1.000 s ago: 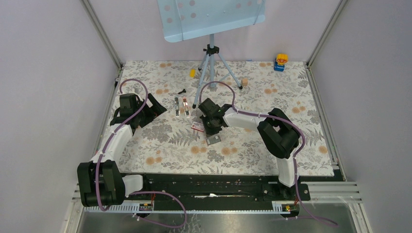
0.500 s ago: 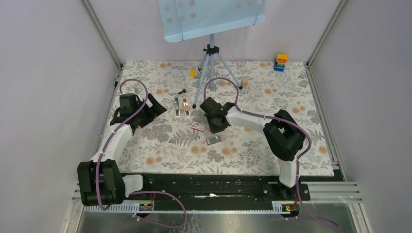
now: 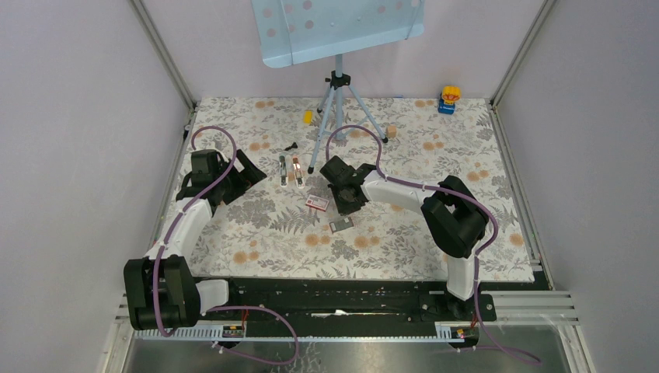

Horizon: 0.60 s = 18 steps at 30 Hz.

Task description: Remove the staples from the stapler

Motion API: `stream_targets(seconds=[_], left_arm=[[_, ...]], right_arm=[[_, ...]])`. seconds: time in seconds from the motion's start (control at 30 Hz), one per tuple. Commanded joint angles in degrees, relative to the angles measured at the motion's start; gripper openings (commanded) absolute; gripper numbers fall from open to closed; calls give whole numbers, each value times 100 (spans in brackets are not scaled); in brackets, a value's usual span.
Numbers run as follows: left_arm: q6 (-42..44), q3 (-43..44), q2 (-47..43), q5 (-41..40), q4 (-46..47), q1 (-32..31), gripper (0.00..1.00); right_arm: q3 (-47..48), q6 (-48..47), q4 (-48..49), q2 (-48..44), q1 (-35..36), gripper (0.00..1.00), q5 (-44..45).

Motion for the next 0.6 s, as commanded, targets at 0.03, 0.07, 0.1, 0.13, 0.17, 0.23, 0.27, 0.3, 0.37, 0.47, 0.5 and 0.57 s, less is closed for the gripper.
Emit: stream_targets(seconds=[0.03, 0.07, 0.1, 0.13, 0.17, 0.23, 0.27, 0.3, 0.37, 0.47, 0.5, 0.57], left_arm=[[50, 53, 4, 85, 242, 38, 99], [51, 49, 7, 82, 249, 36, 99], [48, 48, 11, 87, 251, 38, 99], [44, 54, 15, 91, 252, 36, 99], [43, 50, 21, 94, 252, 40, 99], [44, 48, 23, 106, 258, 36, 99], [46, 48, 26, 109, 259, 38, 99], [42, 48, 32, 108, 260, 36, 99], [45, 53, 31, 110, 267, 40, 99], [32, 53, 37, 132, 269, 40, 99], [37, 49, 44, 132, 274, 37, 99], [35, 48, 43, 131, 278, 38, 99]], right_arm=[[-15, -106, -76, -327, 54, 20, -211], [-15, -114, -69, -320, 51, 20, -256], [-15, -125, -57, -324, 50, 20, -305], [-22, -129, -51, -311, 54, 20, -347], [-24, -130, -45, -317, 55, 20, -376], [-24, -146, -50, -300, 50, 20, -411], [-24, -152, -64, -294, 49, 20, -401], [-24, -159, -76, -288, 54, 20, -378], [-24, -155, -114, -266, 53, 20, -296], [-7, -162, -159, -241, 55, 20, -222], [-3, -163, -172, -235, 53, 20, -234], [2, -172, -184, -223, 55, 19, -264]])
